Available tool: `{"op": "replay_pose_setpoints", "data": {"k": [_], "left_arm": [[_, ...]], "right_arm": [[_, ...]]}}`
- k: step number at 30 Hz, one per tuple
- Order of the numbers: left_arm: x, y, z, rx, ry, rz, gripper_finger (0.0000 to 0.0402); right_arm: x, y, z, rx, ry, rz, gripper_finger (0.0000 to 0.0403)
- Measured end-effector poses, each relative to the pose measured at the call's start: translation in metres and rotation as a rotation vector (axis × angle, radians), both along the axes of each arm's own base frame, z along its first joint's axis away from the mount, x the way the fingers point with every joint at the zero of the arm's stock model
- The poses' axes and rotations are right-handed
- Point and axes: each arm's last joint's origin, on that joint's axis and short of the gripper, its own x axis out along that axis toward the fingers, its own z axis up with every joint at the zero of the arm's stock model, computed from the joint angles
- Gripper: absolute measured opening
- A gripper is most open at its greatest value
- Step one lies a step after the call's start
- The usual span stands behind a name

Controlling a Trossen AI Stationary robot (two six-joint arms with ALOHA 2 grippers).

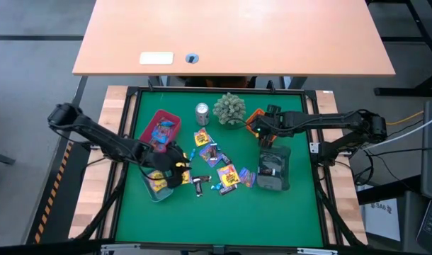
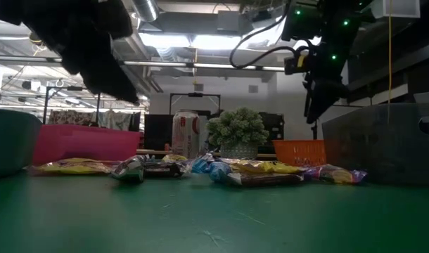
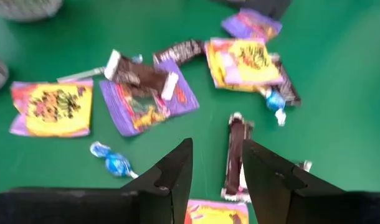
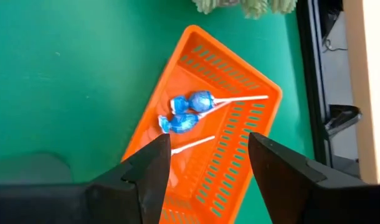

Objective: Sort candy
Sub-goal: Put the yellow candy into the blue transparent bin

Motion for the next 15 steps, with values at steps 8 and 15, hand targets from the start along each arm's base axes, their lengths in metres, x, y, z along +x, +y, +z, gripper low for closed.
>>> {"op": "replay_pose_setpoints", "data": {"k": [8,15], "left_arm": [[0.003,0.015,-0.017,-0.014,0.135,0.024,0.0126],[-0.001,0.035,-0.024,0.034,0.258,0.026,0.0126]], "right_arm": [[0.001,0.0,0.0,-0.001,-0.009,0.0,0.0216],[0.001,0.0,0.0,0.0,-0.009,0.0,0.0216]]}}
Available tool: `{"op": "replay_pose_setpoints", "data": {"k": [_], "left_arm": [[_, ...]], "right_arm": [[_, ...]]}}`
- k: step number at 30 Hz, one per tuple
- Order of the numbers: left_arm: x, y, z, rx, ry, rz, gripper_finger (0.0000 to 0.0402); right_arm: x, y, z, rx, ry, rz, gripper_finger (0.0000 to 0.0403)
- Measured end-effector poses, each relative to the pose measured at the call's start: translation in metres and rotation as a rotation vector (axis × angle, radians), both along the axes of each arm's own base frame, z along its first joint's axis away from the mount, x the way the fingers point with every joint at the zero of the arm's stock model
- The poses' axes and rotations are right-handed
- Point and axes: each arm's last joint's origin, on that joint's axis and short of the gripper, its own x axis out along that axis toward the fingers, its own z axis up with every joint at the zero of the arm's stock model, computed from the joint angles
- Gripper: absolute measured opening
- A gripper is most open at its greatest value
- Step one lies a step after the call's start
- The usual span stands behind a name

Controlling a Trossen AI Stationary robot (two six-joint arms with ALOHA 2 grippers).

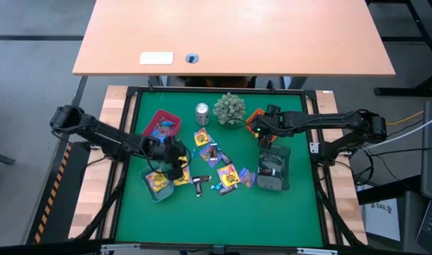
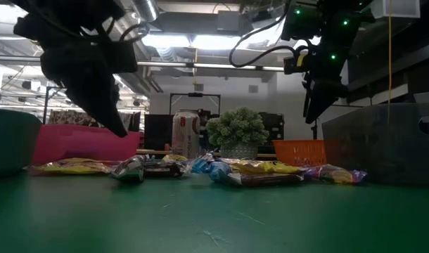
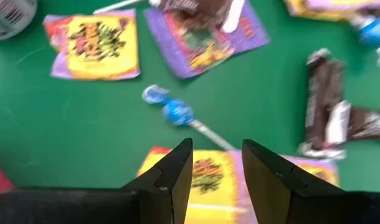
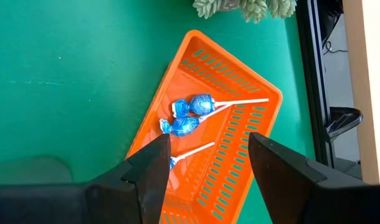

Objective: Sort candy
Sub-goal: Put the yellow candy into the blue transparent bin

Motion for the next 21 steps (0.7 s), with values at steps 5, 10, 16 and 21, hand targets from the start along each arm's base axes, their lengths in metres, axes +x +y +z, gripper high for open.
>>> {"op": "replay_pose_setpoints", "data": {"k": [5,10,16,21], "left_arm": [[0.001,0.008,-0.001,0.006,0.024,-0.042,0.0126],[0.002,0.01,-0.008,0.032,0.072,-0.063,0.0126],[0.005,0.009,-0.024,0.031,0.147,-0.087,0.0126],[0.008,0.009,-0.033,0.042,0.19,-0.088,0.0126]], "right_arm": [[0.0,0.0,0.0,0.0,0.0,0.0,0.0216],[0.0,0.0,0.0,0.0,0.0,0.0,0.0216],[0.0,0.0,0.0,0.0,0.0,0.0,0.0216],[0.0,0.0,0.0,0.0,0.0,0.0,0.0216]]}}
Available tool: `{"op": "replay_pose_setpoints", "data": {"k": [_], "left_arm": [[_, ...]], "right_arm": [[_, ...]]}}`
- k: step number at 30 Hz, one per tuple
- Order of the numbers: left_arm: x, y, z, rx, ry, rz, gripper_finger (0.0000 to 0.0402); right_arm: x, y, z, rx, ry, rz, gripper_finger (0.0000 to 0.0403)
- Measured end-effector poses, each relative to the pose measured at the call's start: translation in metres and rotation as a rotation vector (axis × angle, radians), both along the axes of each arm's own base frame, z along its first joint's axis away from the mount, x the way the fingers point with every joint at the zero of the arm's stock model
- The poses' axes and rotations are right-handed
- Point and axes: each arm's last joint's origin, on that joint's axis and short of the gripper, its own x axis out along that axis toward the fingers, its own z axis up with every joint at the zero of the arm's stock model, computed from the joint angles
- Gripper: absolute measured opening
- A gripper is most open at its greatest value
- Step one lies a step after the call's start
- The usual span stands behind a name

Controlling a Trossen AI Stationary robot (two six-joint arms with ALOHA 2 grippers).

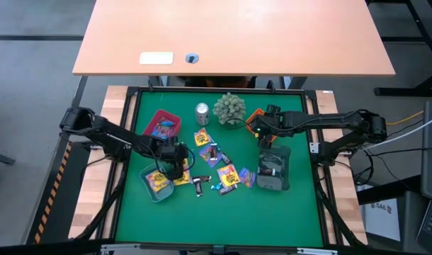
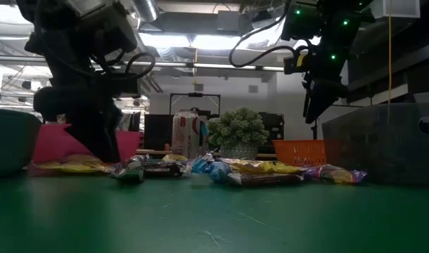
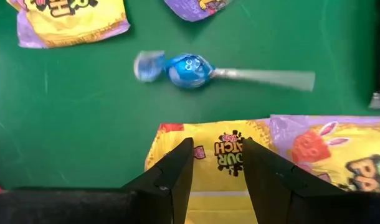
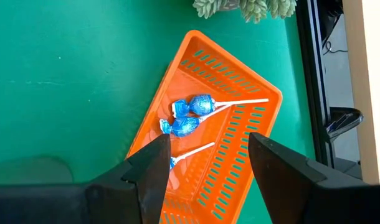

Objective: Sort candy
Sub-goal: Put the yellow candy into the blue transparent bin

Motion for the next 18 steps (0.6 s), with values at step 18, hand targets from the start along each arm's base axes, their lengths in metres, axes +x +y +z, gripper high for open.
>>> {"op": "replay_pose_setpoints", "data": {"k": [18], "left_arm": [[0.0013,0.0002,-0.0084,0.013,0.04,0.002,0.0023]], "right_arm": [[0.0001,0.0,0.0,0.0,-0.001,0.0,0.0216]]}}
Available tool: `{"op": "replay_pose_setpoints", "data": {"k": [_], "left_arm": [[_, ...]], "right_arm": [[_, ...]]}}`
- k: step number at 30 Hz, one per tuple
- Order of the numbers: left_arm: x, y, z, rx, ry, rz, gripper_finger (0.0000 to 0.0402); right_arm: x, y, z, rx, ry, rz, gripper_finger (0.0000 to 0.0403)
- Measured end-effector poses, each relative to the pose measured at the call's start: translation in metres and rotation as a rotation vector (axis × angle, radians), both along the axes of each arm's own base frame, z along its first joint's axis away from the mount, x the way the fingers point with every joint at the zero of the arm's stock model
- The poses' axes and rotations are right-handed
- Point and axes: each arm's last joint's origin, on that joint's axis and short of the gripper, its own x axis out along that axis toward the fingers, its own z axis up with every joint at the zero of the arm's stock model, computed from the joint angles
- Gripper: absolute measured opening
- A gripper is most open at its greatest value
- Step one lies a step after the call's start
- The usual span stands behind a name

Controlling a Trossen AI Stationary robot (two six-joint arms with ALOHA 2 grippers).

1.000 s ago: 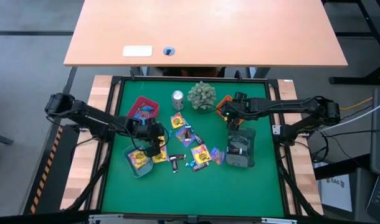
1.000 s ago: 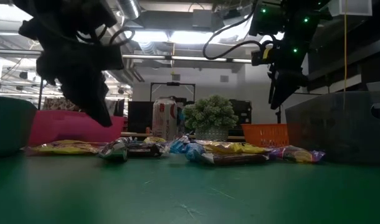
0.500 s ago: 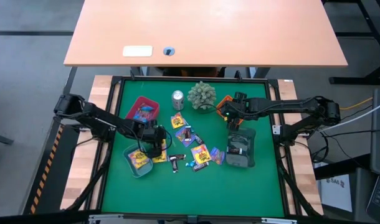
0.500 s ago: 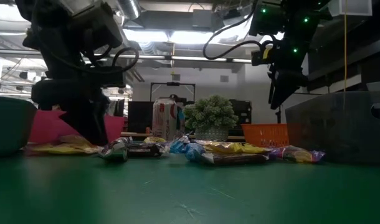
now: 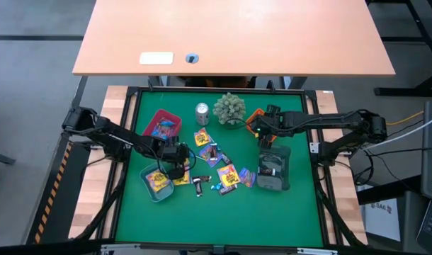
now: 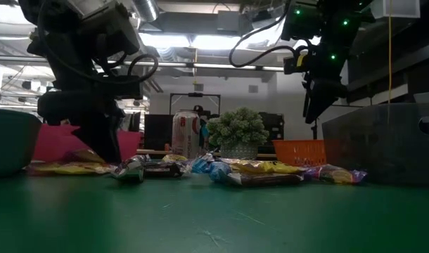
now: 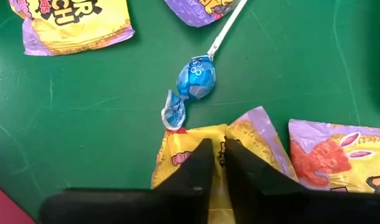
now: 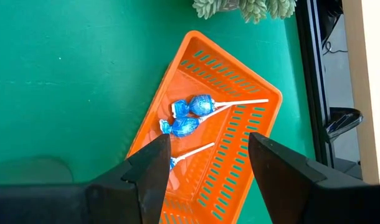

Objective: Sort candy
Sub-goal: Put the yellow candy into the blue transparent bin

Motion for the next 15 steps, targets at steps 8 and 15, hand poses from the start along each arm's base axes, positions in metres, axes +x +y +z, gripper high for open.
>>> {"op": "replay_pose_setpoints", "data": {"k": [8,15], "left_arm": [[-0.001,0.0,0.0,0.0,0.003,-0.01,0.0002],[-0.005,-0.001,0.011,-0.033,-0.04,-0.02,0.0]], "right_arm": [[0.0,0.0,0.0,0.0,0.0,0.0,0.0216],[0.0,0.0,0.0,0.0,0.0,0.0,0.0216]]}}
